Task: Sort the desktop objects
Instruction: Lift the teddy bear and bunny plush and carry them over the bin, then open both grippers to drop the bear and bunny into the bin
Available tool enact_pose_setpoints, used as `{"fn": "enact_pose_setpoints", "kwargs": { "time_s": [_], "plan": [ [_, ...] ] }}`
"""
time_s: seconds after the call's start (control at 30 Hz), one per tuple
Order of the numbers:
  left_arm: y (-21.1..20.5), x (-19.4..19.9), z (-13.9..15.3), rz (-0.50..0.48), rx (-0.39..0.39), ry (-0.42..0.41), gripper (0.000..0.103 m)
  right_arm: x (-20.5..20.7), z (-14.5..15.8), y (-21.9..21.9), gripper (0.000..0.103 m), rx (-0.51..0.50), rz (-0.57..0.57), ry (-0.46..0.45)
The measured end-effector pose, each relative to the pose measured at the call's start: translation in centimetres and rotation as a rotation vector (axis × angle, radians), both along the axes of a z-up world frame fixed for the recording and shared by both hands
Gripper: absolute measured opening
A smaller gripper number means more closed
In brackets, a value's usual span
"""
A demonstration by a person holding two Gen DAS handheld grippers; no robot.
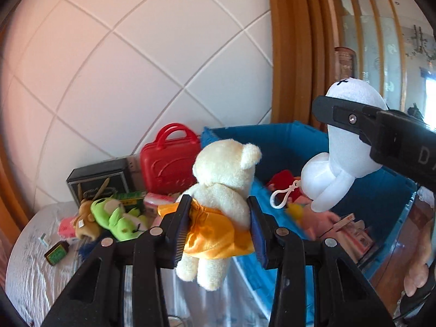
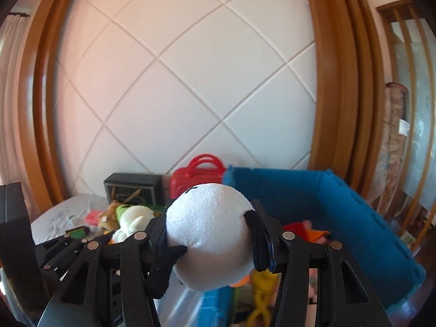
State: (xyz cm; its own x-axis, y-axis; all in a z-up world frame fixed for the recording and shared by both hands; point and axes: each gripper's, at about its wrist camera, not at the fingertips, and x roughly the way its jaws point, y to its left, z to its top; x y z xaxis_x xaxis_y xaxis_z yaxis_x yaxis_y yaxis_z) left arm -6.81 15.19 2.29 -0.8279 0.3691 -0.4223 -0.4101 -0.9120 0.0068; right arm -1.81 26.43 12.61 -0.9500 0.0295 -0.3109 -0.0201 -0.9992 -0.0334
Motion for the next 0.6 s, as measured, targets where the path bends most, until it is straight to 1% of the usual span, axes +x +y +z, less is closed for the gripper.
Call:
{"fn": "enact_pose_setpoints", "kwargs": {
  "time_s": [0.13, 0.27, 0.33, 0.37, 0.4, 0.43, 0.47, 0.5, 0.53, 0.6],
  "plan": [
    [6.1, 0.9, 1.0, -0.085, -0.001, 0.017, 0.040, 0.6, 0.0, 6.7, 0.052, -0.007, -0.106, 0.011],
    [10.9, 1.6, 1.3, -0.140, -0.005, 0.012, 0.040, 1.1, -0.8, 11.8, 0.052, 0.003, -0.189, 0.009],
    [12.7, 1.5, 1.0, -0.152, -0.013, 0.003, 0.042, 0.9, -1.5, 13.8, 0.052, -0.001, -0.216, 0.001],
    [13.5, 1.4, 0.7, -0.157, -0.021, -0.002, 0.049, 0.8, -1.8, 14.8, 0.053, 0.000, -0.233, -0.008],
    [14.2, 1.5, 0.4, -0.159, -0.033, -0.009, 0.061, 0.7, -2.3, 15.7, 0.056, 0.001, -0.249, -0.017],
    [14.9, 1.4, 0.1, -0.158, -0.047, -0.017, 0.071, 0.7, -2.7, 16.7, 0.065, -0.002, -0.265, -0.024],
    [15.4, 1.2, -0.3, -0.154, -0.059, -0.025, 0.089, 0.7, -3.1, 17.5, 0.072, -0.006, -0.275, -0.029],
    [15.6, 1.3, -0.6, -0.146, -0.066, -0.025, 0.099, 0.8, -3.5, 18.1, 0.093, -0.008, -0.284, -0.037],
    [15.9, 1.3, -0.8, -0.139, -0.072, -0.026, 0.101, 0.8, -3.8, 18.7, 0.102, -0.011, -0.297, -0.040],
    [16.3, 1.3, -1.2, -0.142, -0.082, -0.040, 0.102, 1.2, -4.3, 19.7, 0.102, -0.021, -0.309, -0.040]
  ]
}}
